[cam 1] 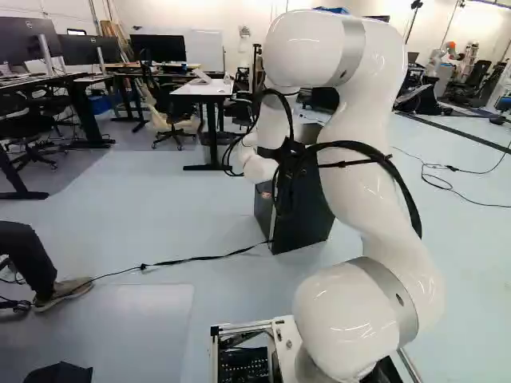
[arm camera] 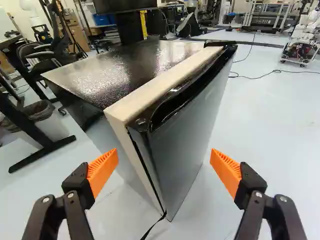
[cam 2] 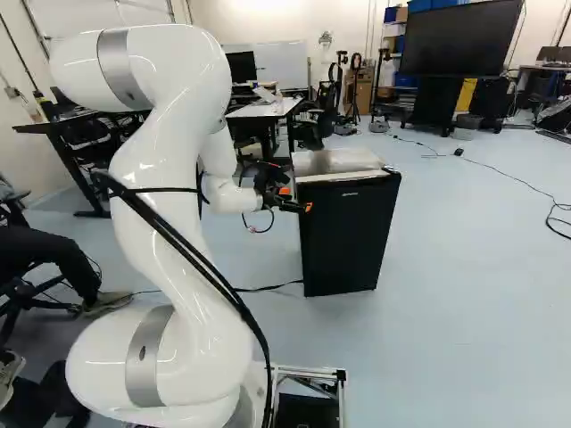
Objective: Open the fridge door
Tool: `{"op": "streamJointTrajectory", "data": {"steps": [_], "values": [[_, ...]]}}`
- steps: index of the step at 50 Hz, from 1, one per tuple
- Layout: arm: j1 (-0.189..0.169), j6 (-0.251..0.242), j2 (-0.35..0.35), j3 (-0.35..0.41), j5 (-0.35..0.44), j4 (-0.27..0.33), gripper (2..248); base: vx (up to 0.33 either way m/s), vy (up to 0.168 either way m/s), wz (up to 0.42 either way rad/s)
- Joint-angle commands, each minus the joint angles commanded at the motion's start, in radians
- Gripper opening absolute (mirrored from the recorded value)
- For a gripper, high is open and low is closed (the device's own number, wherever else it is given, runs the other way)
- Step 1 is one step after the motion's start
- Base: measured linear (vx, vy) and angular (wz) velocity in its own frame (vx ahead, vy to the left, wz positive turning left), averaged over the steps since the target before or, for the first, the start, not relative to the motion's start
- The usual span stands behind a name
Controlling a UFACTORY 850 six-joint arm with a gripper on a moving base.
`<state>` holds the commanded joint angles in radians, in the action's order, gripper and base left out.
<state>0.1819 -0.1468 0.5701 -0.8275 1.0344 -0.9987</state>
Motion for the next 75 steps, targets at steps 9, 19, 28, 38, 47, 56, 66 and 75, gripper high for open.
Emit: {"op": "streamJointTrajectory", "data": {"steps": [9, 19, 28, 38, 47, 56, 66, 75], "values": [[0.000, 0.000, 0.000, 0.000, 0.000, 0.000, 247, 0.000, 0.000, 0.000], [0.000, 0.000, 0.000, 0.000, 0.000, 0.000, 247, 0.000, 0.000, 0.000], [-0.001, 0.000, 0.000, 0.000, 0.000, 0.000, 247, 0.000, 0.000, 0.000], [-0.006, 0.000, 0.001, -0.002, 0.000, 0.000, 247, 0.000, 0.000, 0.000], [-0.011, 0.000, 0.002, -0.003, 0.000, 0.000, 247, 0.000, 0.000, 0.000], [-0.016, 0.000, 0.003, -0.005, 0.000, 0.000, 247, 0.000, 0.000, 0.000], [-0.022, 0.000, 0.005, -0.007, 0.000, -0.002, 247, 0.000, 0.000, 0.000], [-0.027, 0.000, 0.006, -0.009, 0.000, -0.014, 247, 0.000, 0.000, 0.000]]}}
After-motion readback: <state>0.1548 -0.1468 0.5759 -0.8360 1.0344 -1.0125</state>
